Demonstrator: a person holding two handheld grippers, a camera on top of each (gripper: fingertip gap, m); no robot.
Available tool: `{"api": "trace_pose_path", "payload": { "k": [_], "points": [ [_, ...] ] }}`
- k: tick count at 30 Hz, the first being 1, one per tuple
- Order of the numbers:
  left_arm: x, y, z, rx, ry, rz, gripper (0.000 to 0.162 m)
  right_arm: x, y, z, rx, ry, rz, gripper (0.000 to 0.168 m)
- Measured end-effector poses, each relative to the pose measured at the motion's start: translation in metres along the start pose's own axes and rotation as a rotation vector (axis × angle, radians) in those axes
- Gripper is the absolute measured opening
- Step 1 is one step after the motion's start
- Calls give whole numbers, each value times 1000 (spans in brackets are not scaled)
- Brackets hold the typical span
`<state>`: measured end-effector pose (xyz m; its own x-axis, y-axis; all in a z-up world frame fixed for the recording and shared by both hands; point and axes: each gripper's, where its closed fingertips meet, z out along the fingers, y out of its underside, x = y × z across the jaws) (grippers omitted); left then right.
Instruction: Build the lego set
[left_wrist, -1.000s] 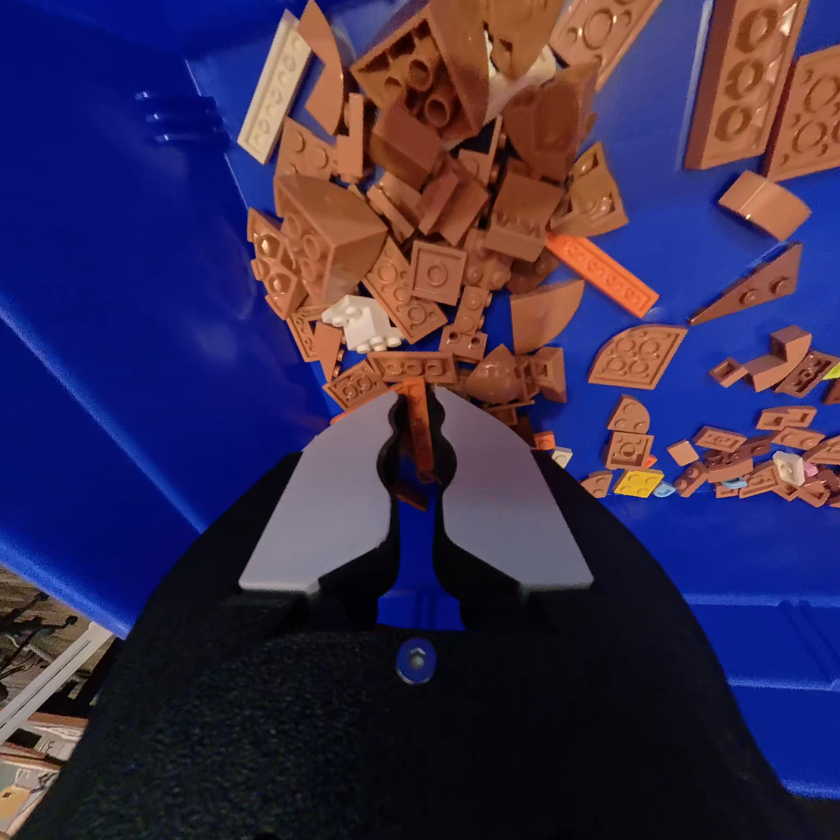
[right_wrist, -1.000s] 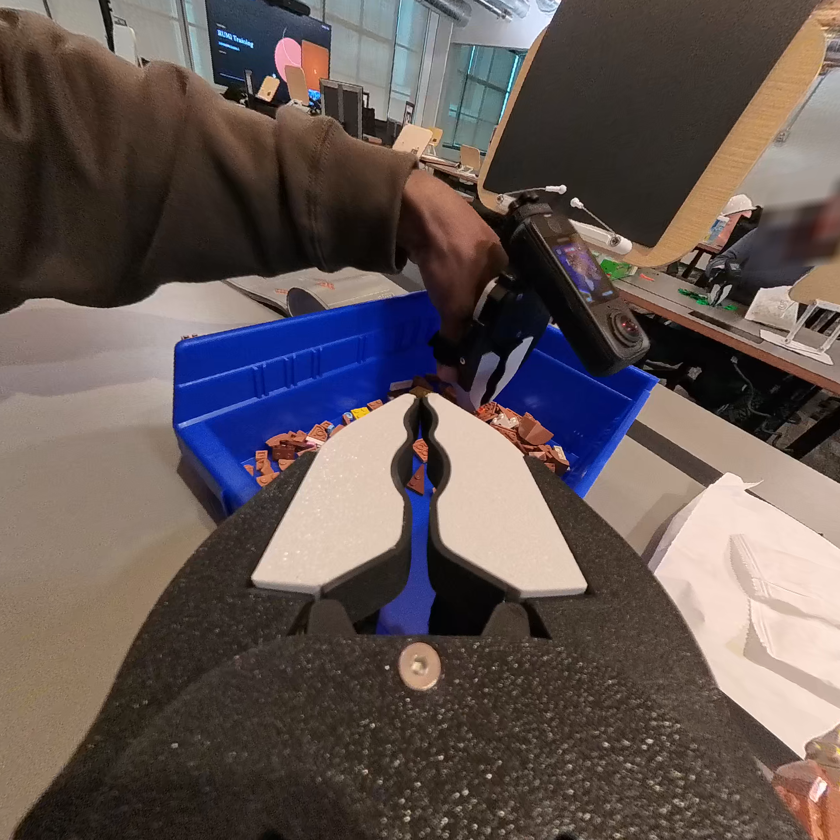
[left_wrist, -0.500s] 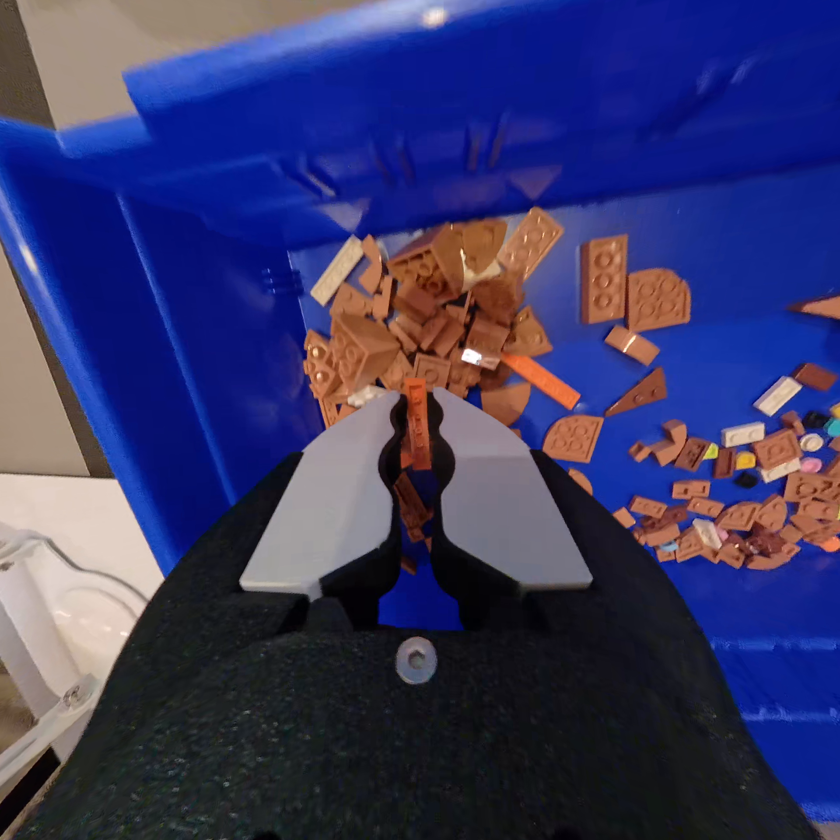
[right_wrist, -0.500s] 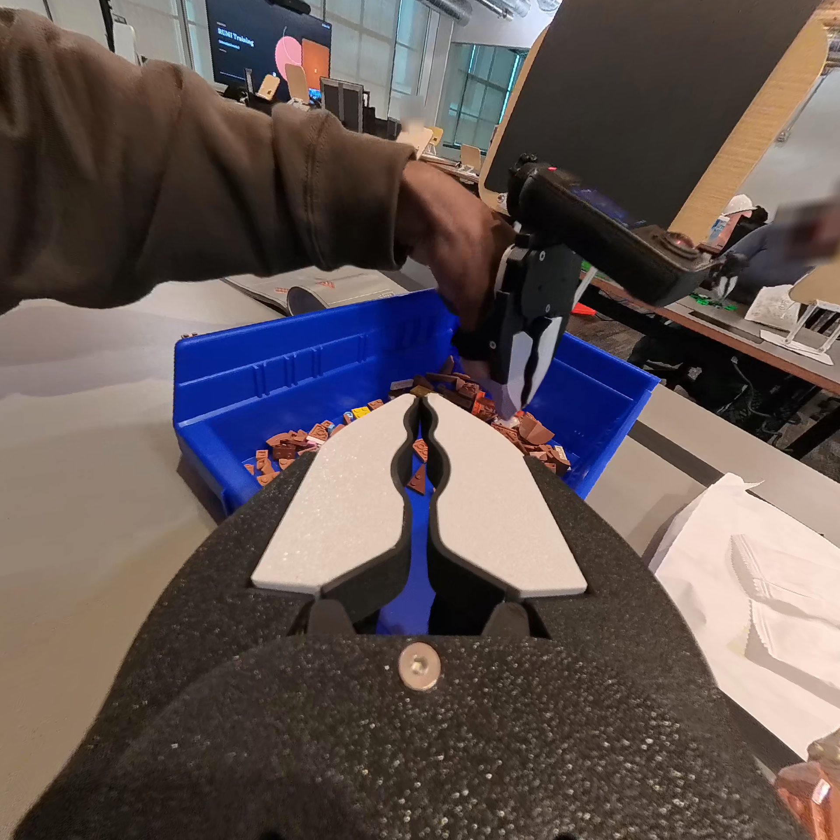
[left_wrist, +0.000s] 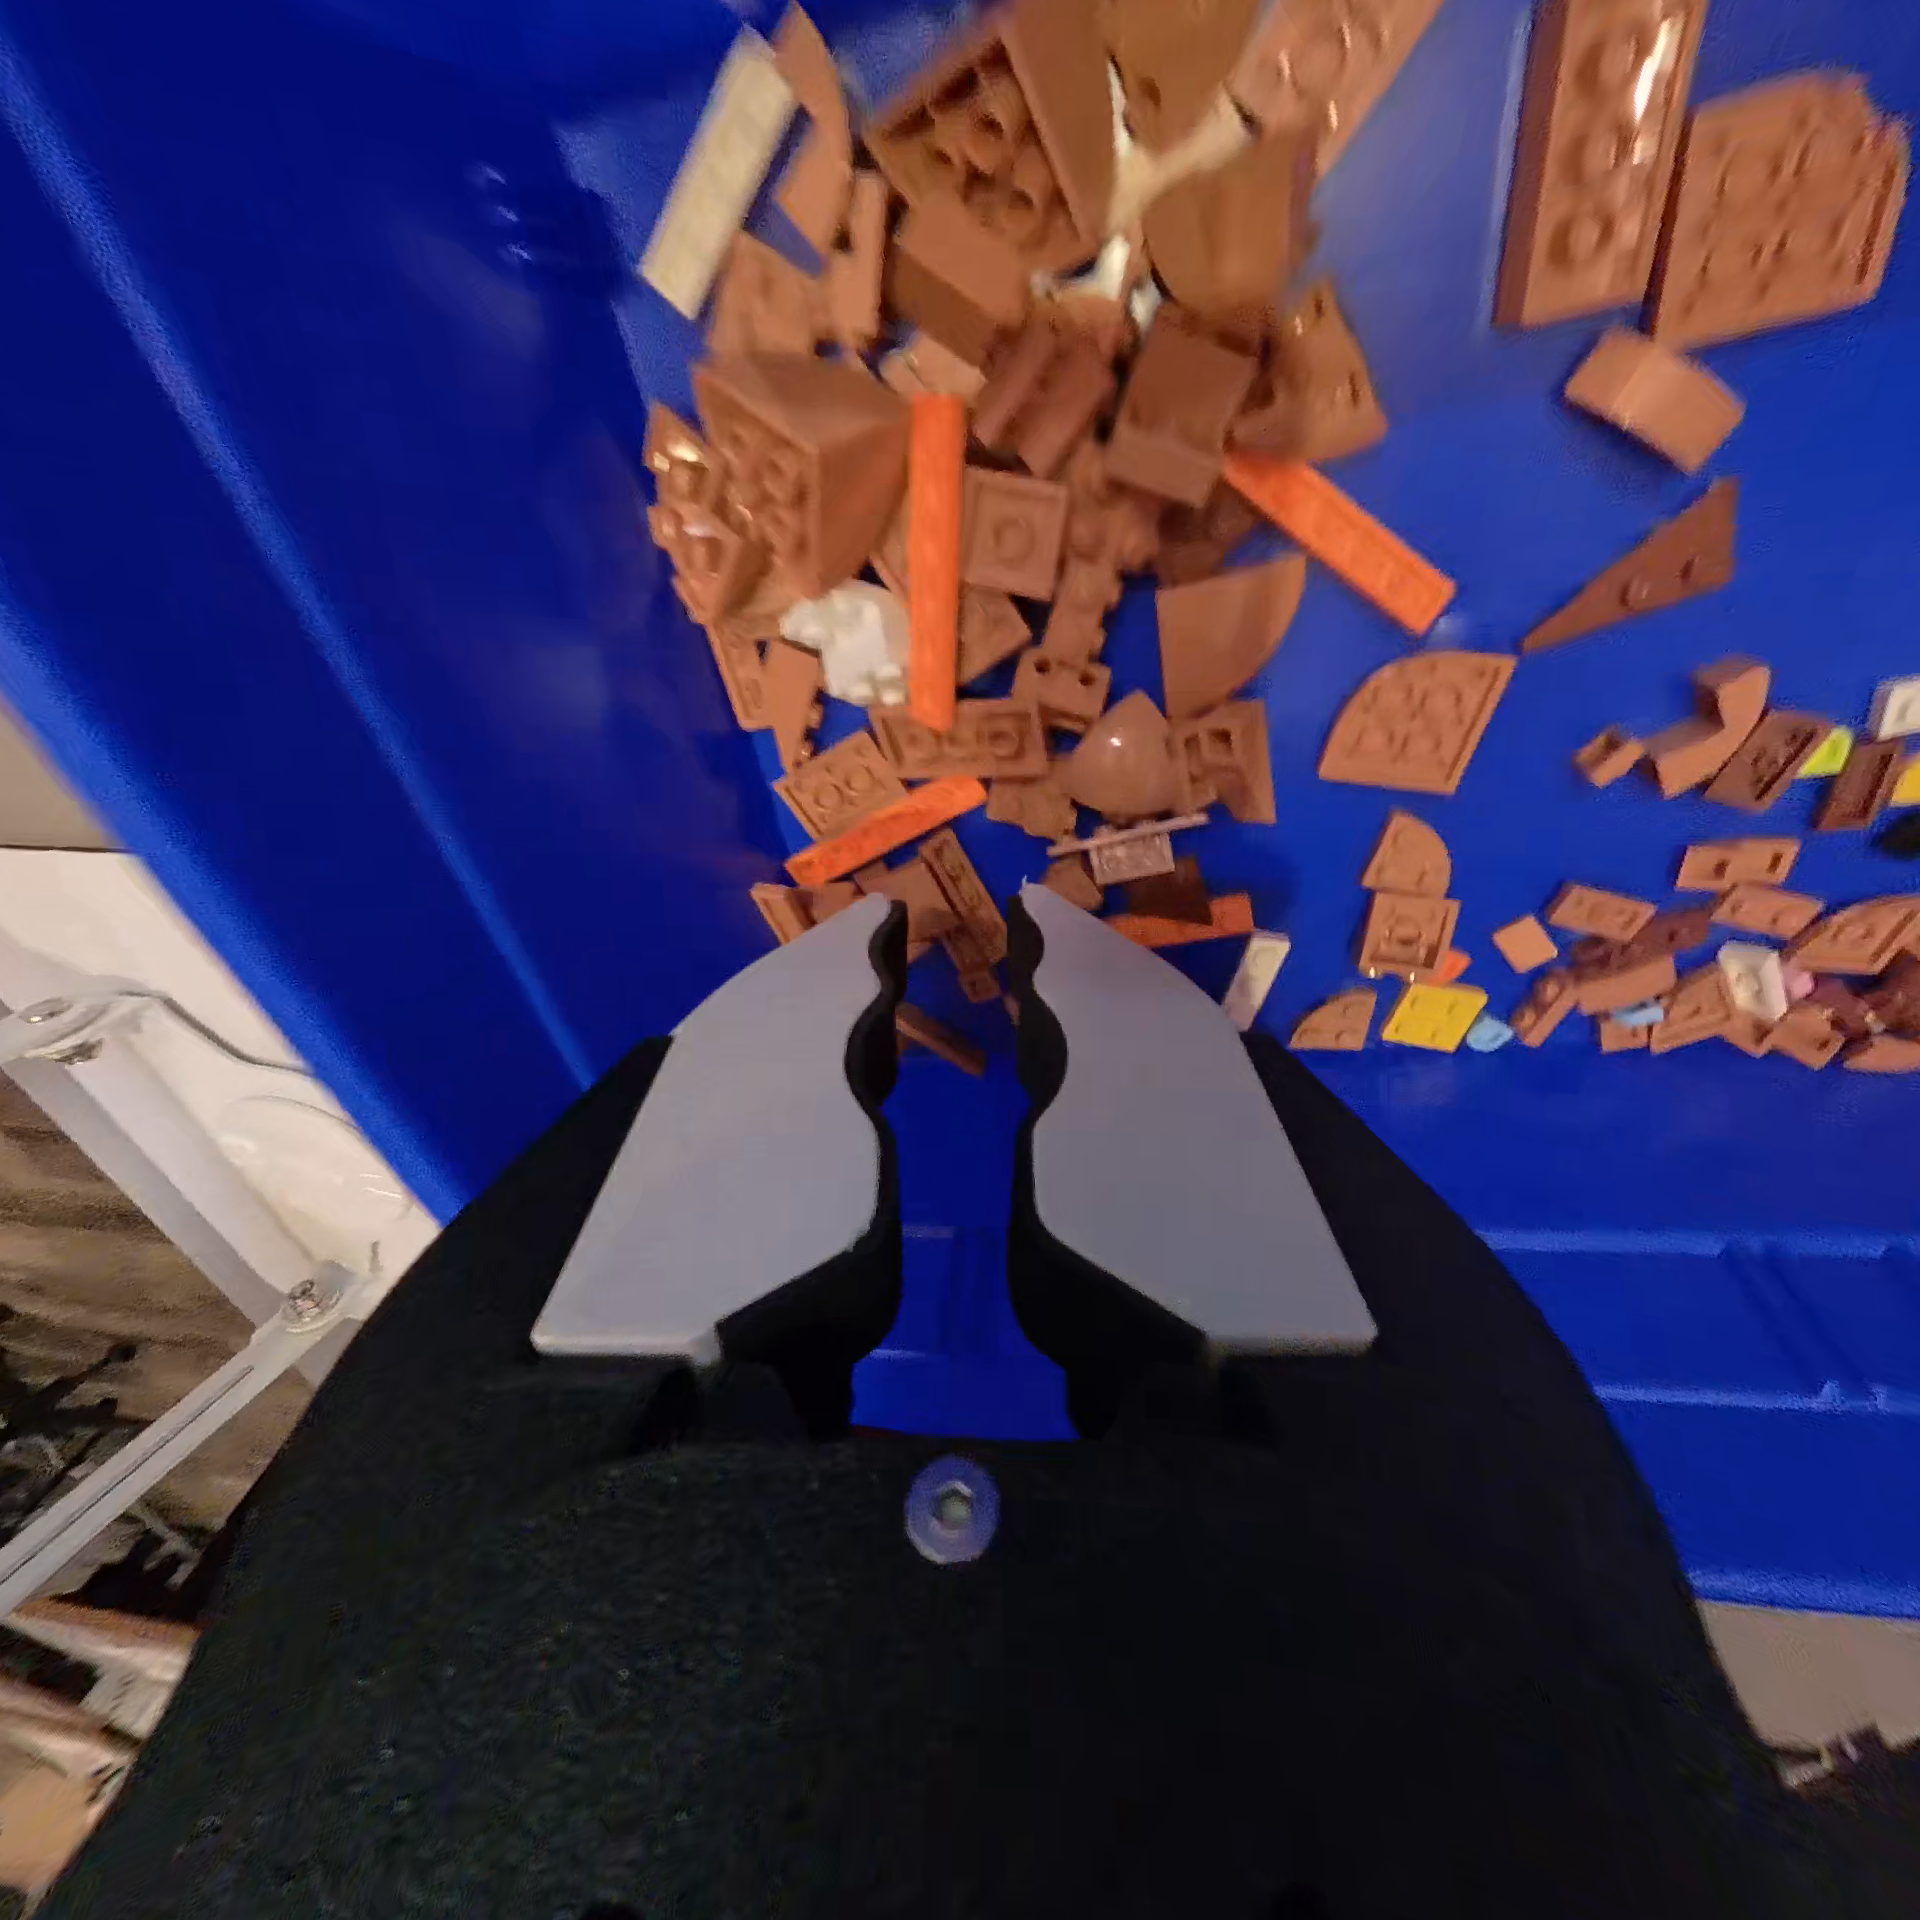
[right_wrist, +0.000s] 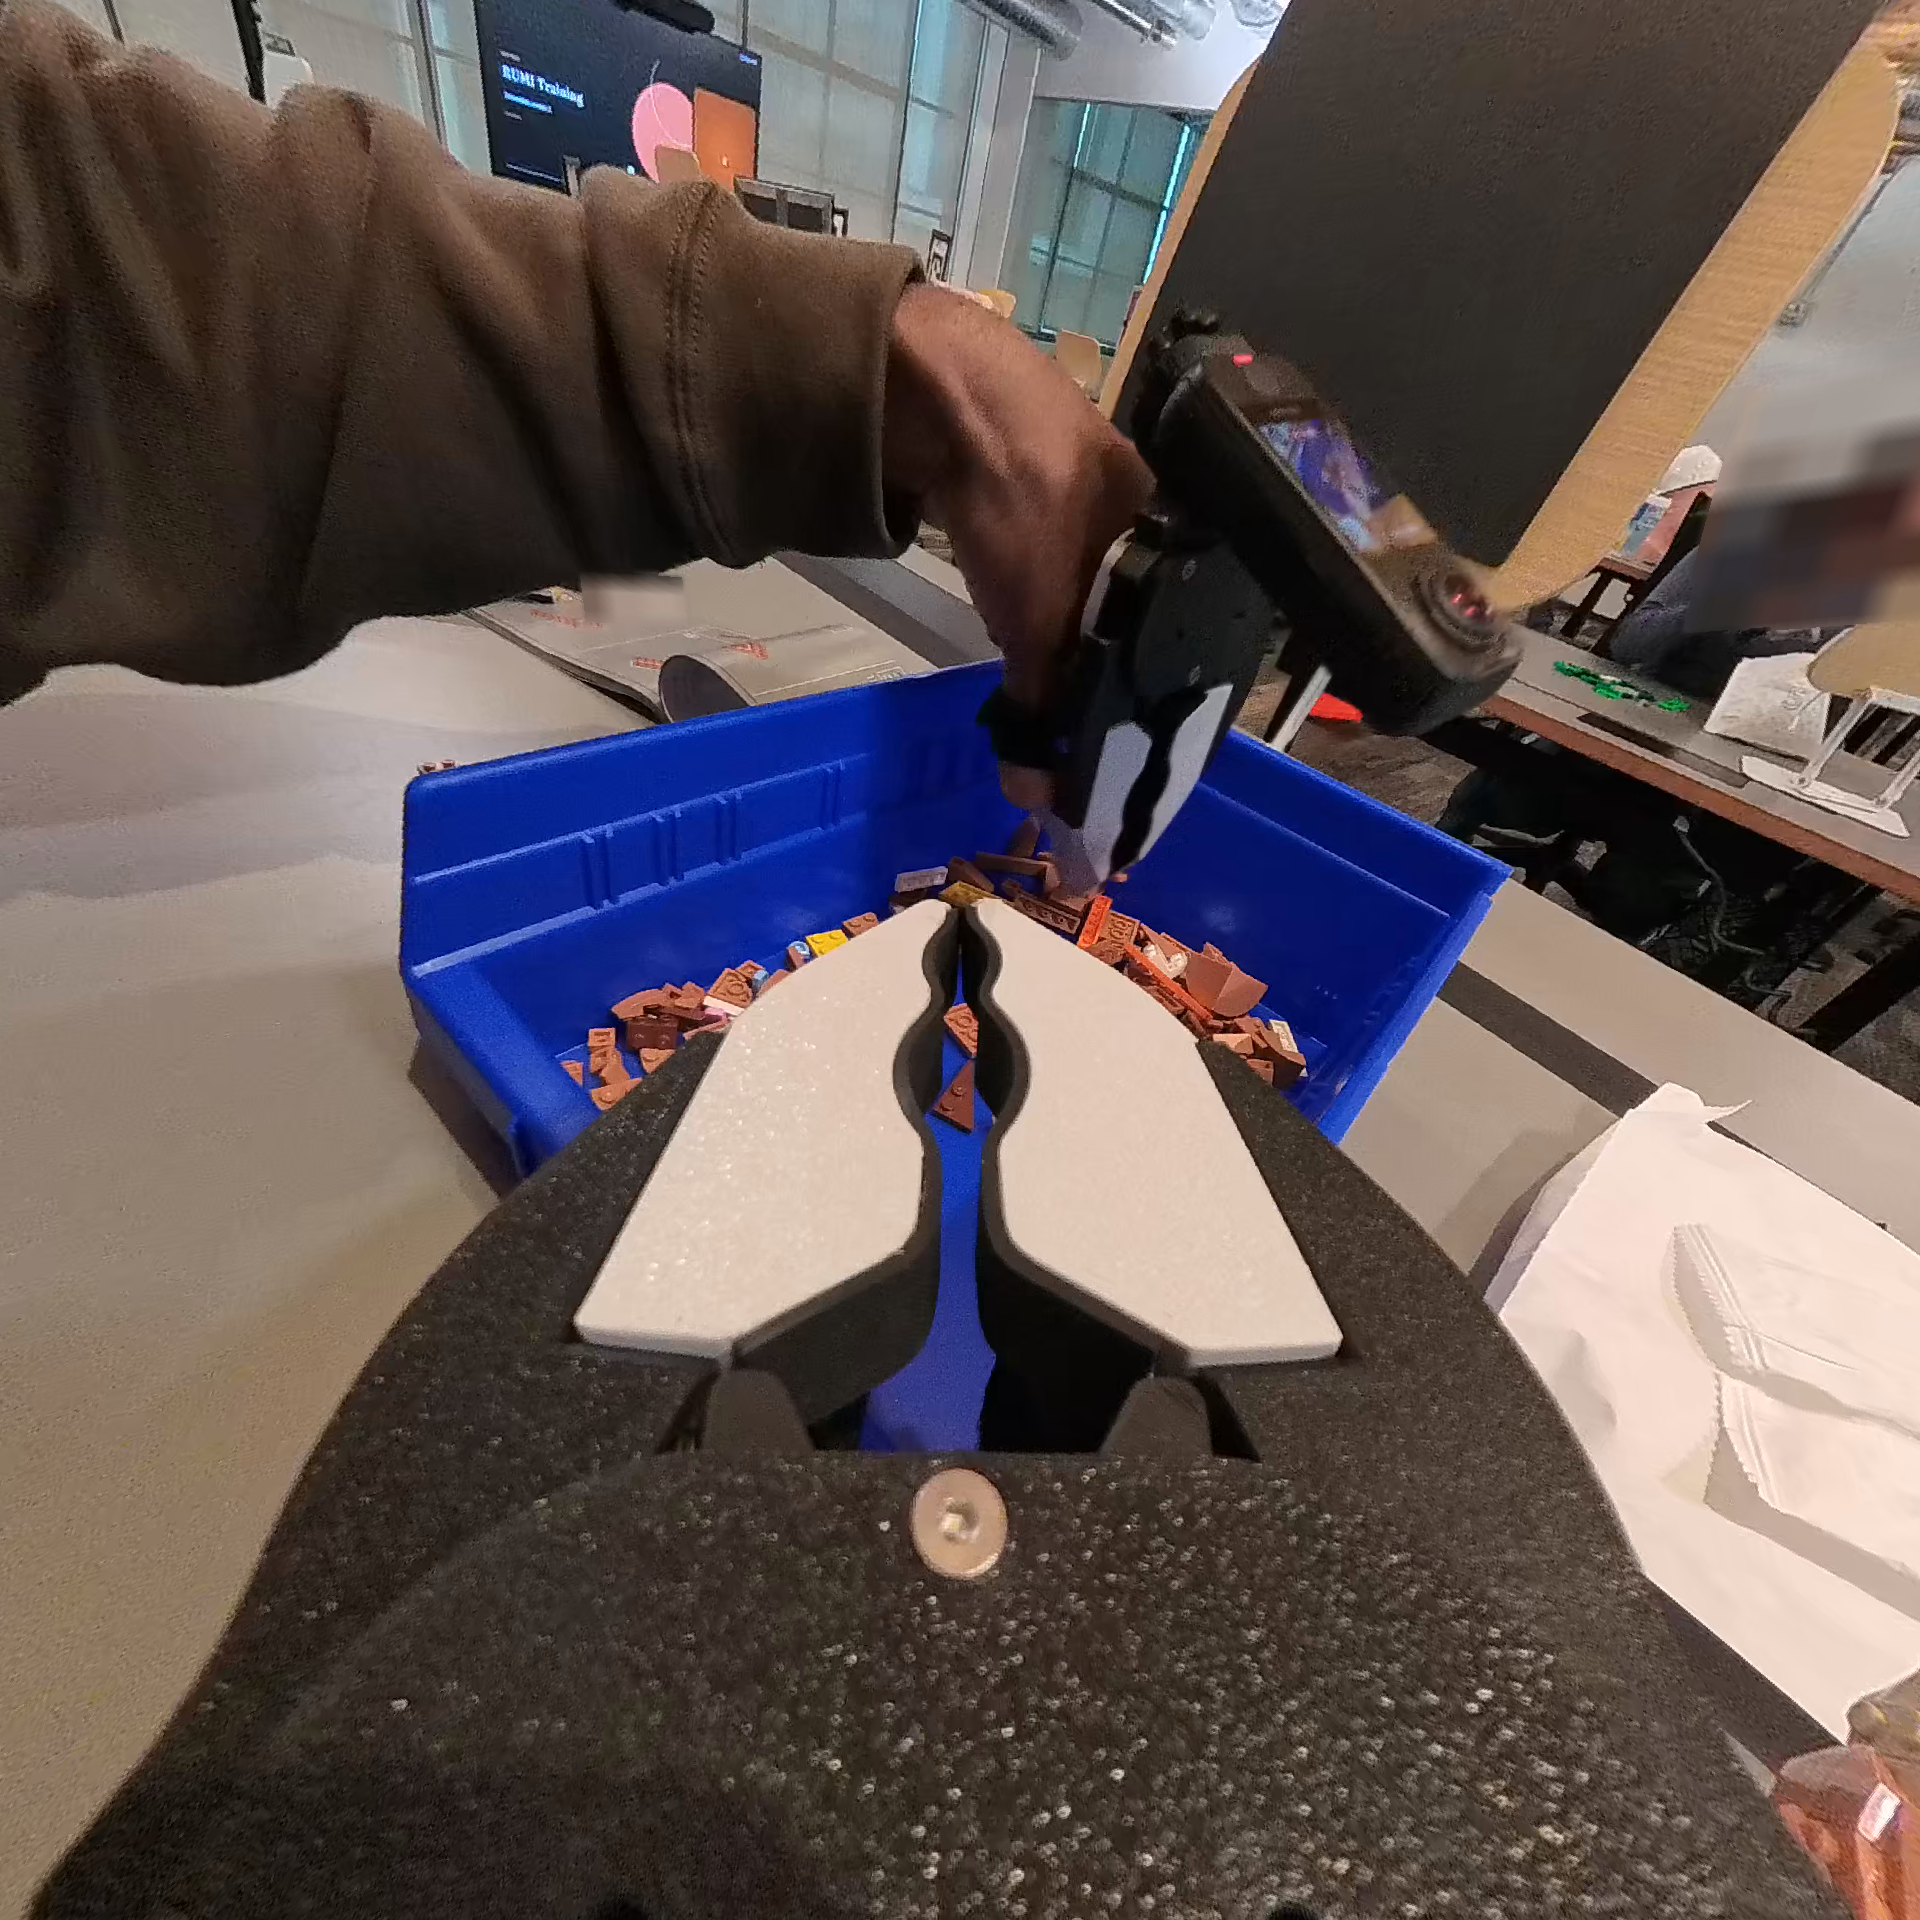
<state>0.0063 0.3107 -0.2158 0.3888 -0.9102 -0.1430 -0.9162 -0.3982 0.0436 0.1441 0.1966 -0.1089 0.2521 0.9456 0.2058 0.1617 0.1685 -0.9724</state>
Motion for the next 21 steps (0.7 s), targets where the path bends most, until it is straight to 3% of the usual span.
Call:
{"api": "trace_pose_path", "payload": {
  "k": [1, 5, 14, 21],
  "points": [
    [2, 4, 3, -32, 7, 18, 19, 0, 0, 0, 0, 0, -1, 0],
    [-2, 16, 15, -151, -22, 64, 20, -1, 0, 0, -1, -1, -2, 0],
    [-8, 14, 23, -186, -22, 57, 14, 0, -1, -1, 4, -2, 0, 0],
    [-6, -8, 8, 16, 36, -15, 4, -1, -2, -1, 5, -2, -2, 0]
  ]
}}
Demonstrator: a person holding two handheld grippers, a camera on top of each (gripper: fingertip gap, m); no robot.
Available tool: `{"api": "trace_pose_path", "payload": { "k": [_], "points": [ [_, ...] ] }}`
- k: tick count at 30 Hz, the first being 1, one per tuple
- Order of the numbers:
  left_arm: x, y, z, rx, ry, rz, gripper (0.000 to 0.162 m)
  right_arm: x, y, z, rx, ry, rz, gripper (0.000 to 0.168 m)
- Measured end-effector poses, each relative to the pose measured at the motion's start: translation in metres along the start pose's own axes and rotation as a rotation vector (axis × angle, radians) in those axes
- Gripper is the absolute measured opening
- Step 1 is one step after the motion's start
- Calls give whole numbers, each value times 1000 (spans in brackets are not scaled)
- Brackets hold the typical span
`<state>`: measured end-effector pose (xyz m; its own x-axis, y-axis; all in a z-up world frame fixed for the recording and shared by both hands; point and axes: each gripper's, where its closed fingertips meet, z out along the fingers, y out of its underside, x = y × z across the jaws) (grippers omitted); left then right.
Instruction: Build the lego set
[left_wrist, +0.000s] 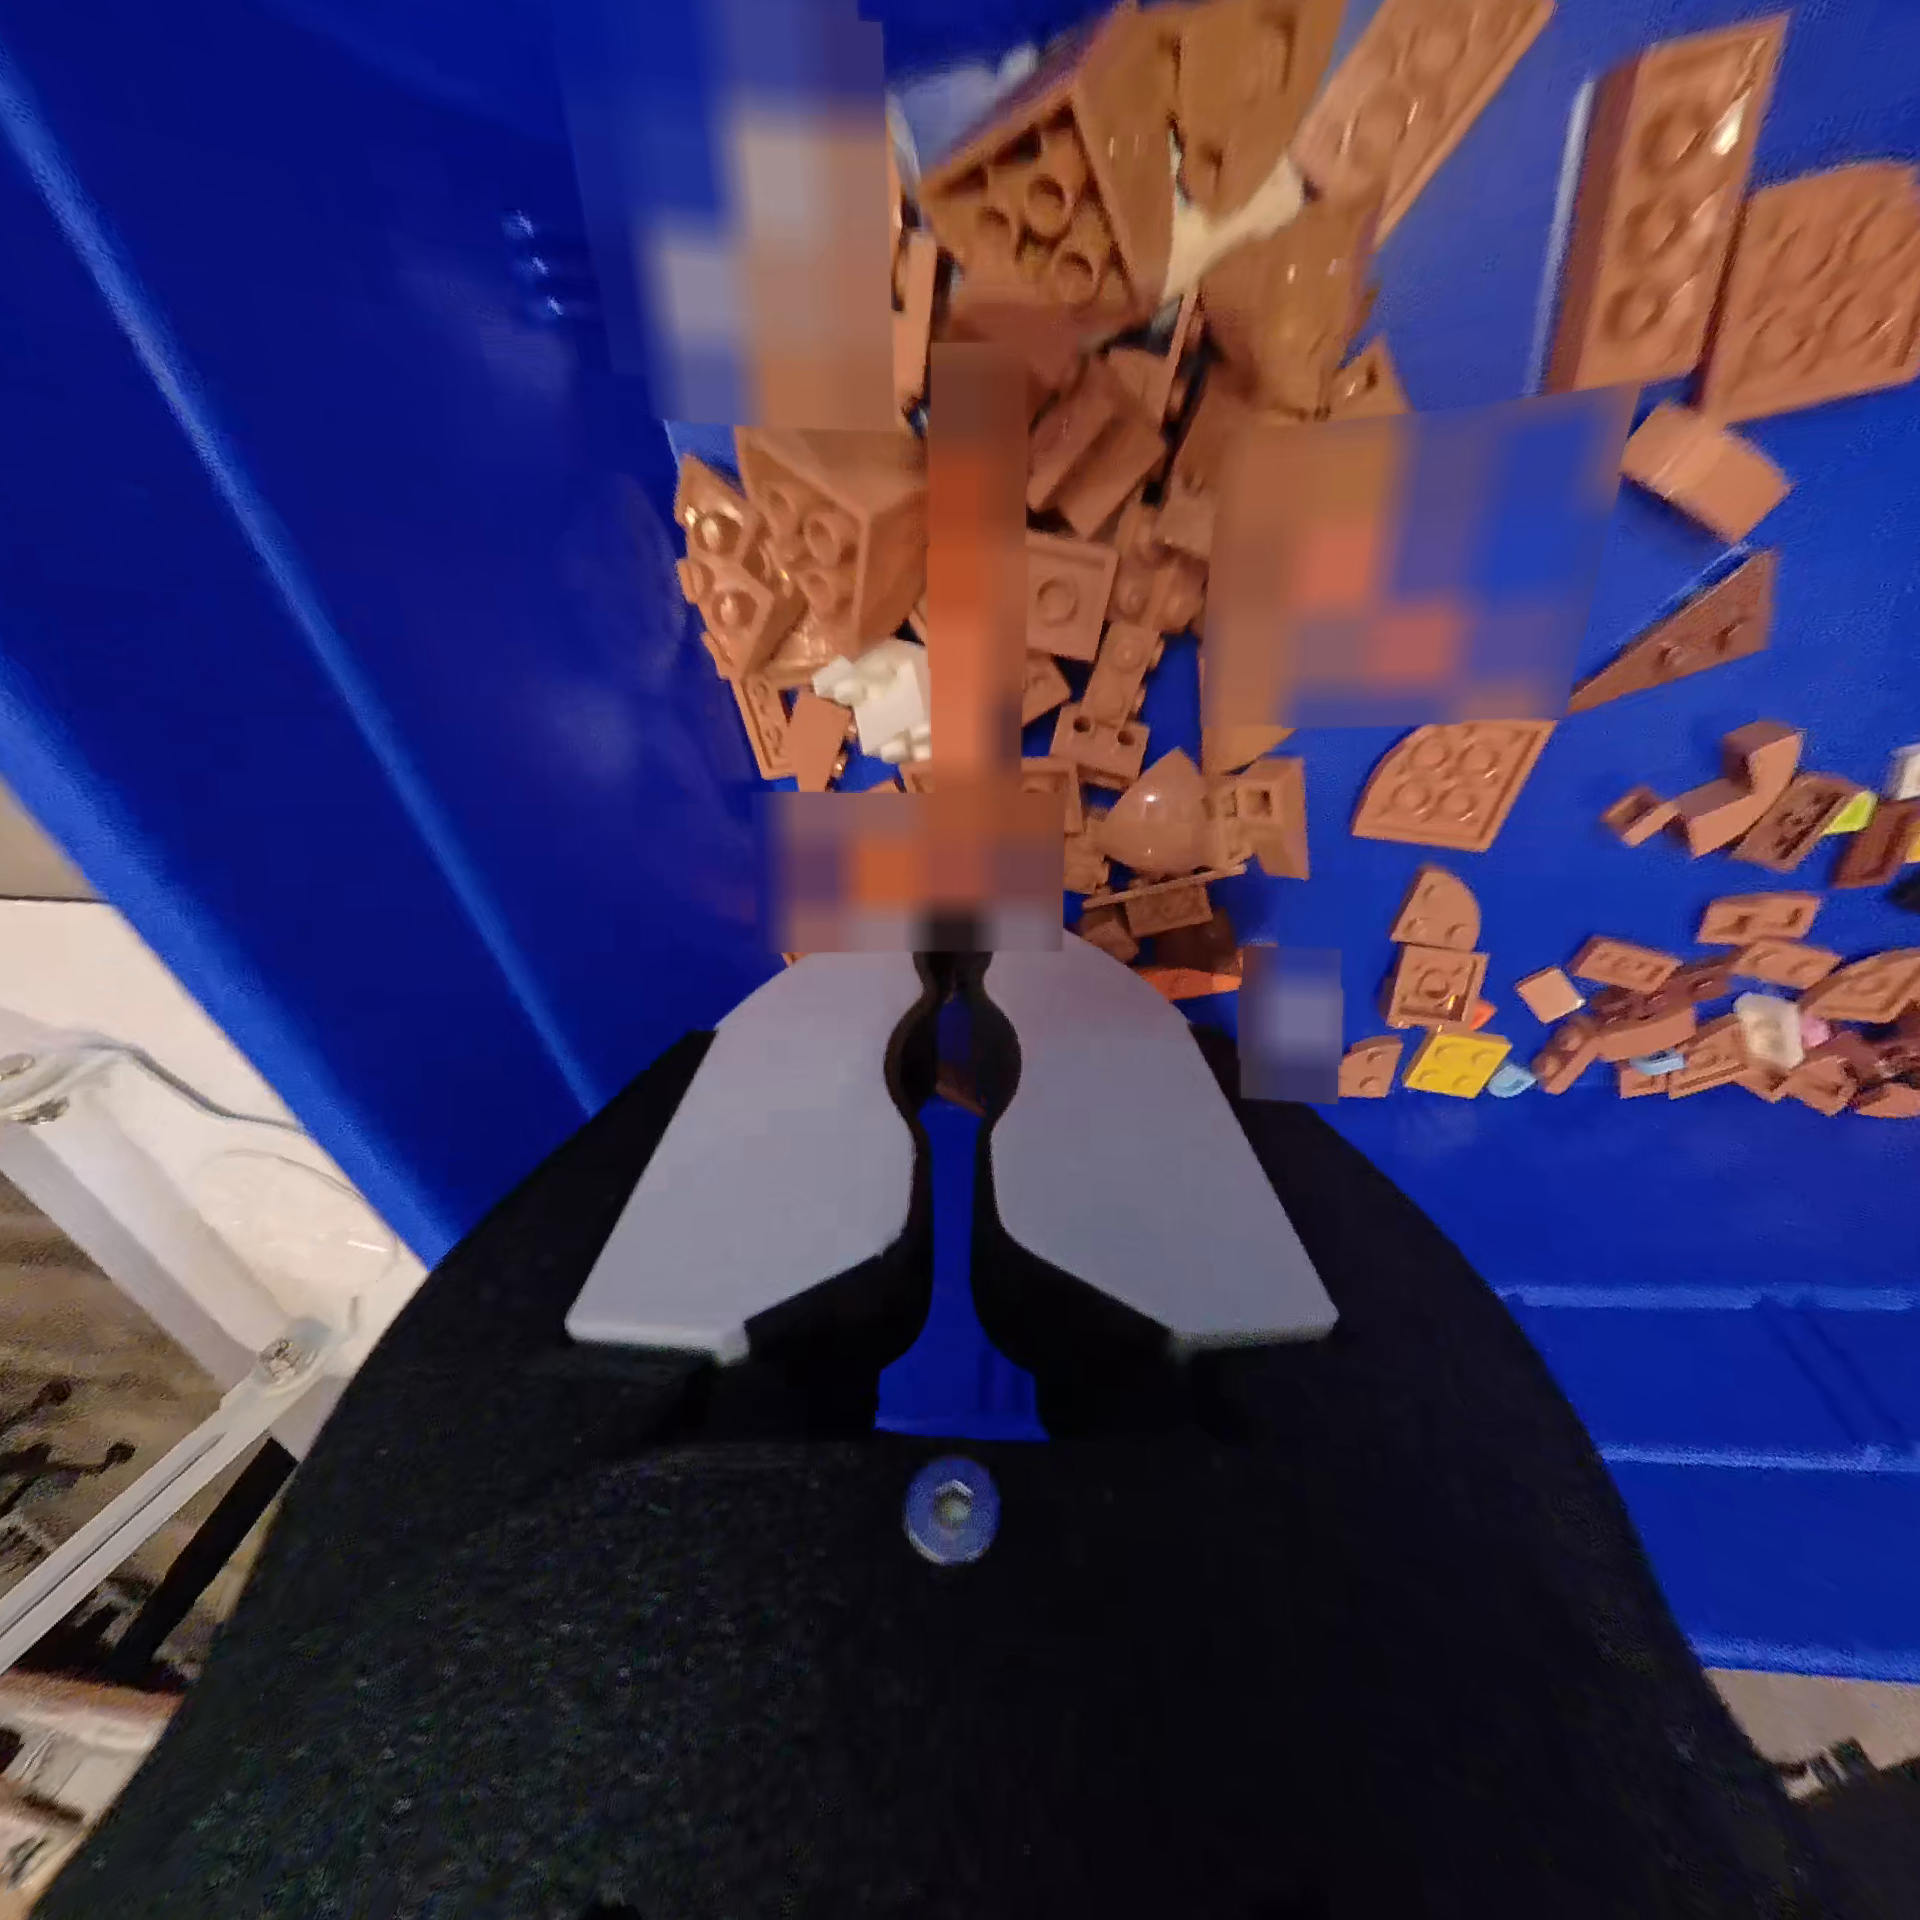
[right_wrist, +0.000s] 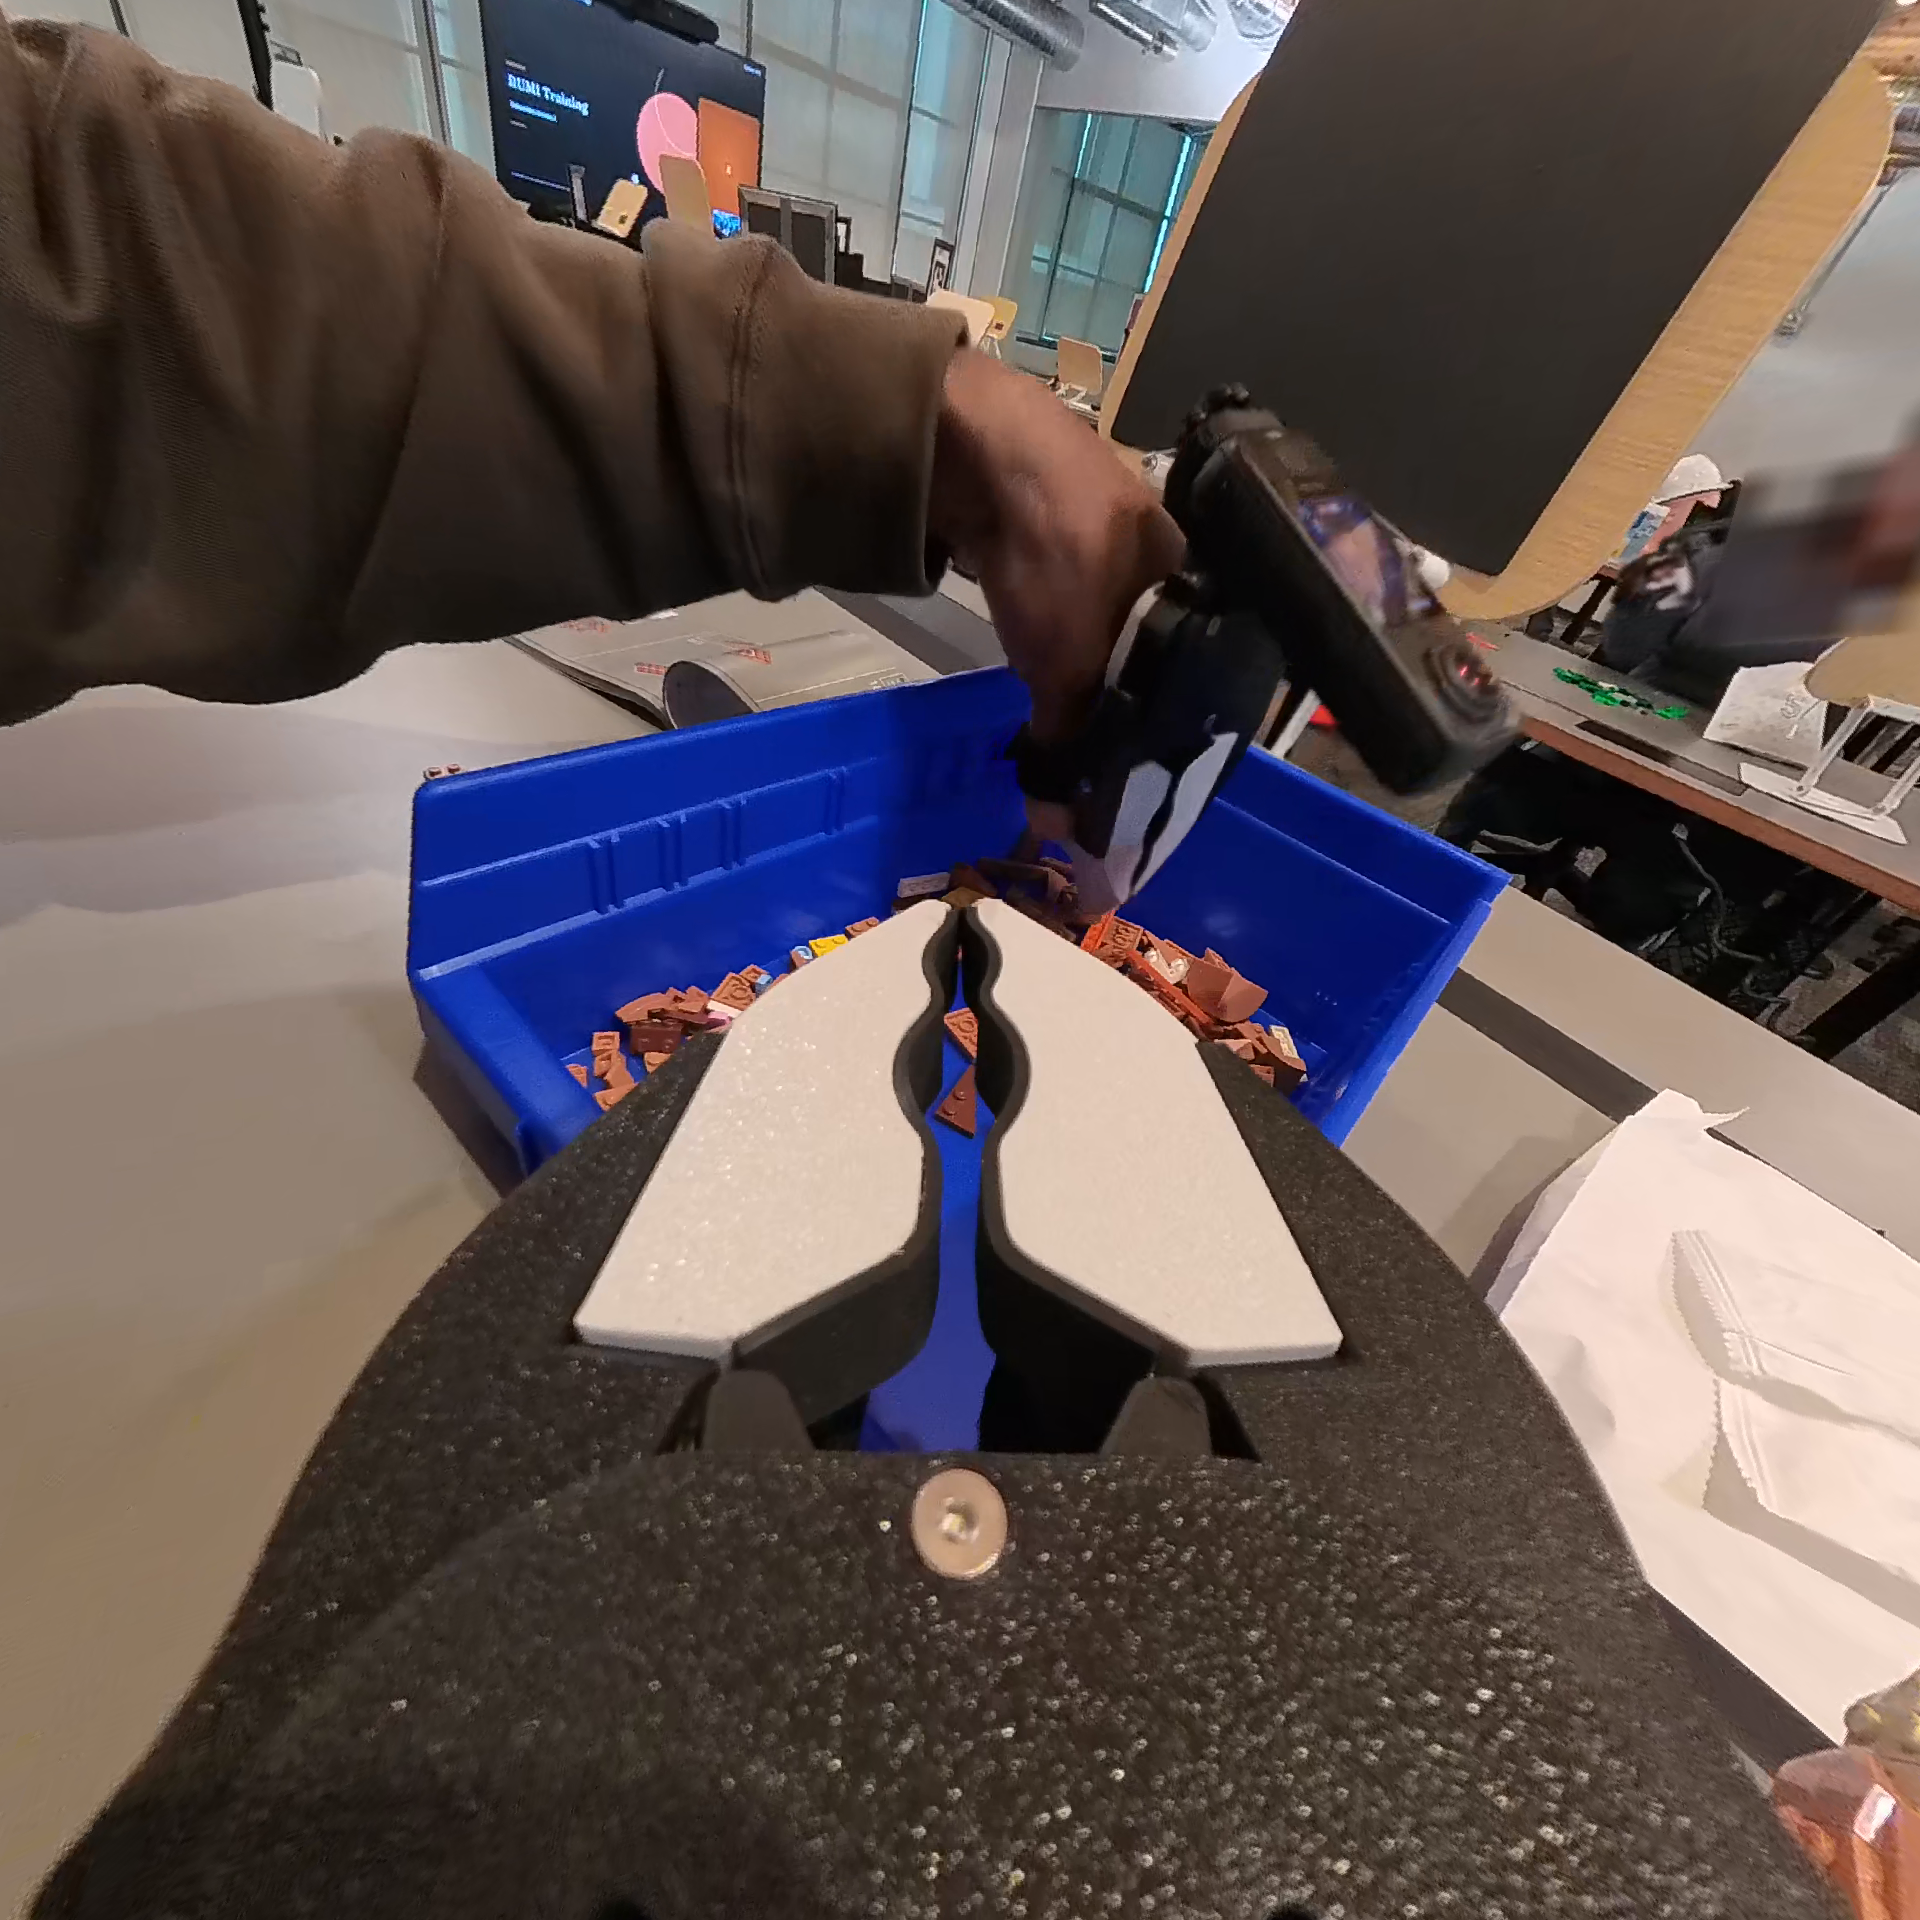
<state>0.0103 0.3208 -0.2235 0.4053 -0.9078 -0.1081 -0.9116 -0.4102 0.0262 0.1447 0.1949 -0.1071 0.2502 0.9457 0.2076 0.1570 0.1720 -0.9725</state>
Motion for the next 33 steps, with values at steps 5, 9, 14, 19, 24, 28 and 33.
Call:
{"api": "trace_pose_path", "payload": {
  "k": [5, 9, 14, 19, 24, 28, 33],
  "points": [
    [1, -1, -5, 4, -3, 6, 2, -1, 1, 1, -3, -3, 0, 0],
    [8, 21, -4, -145, -1, 48, 15, -1, 0, 0, -2, -2, 1, 0],
    [20, 27, 7, -233, 42, 131, 13, -1, 0, 0, -2, -3, 1, 0],
    [14, 21, 15, -219, 45, 134, 7, -1, 0, 0, -2, -2, 2, 0],
    [12, 18, 20, -210, 55, 127, 7, -1, 1, 0, -5, -5, 4, 0],
    [12, 18, 20, -215, 48, 126, 7, -2, 1, 1, -5, -6, 4, 0],
    [14, 11, 9, -117, 27, 86, 6, -1, 1, 1, -7, -6, 7, 0]
  ]
}}
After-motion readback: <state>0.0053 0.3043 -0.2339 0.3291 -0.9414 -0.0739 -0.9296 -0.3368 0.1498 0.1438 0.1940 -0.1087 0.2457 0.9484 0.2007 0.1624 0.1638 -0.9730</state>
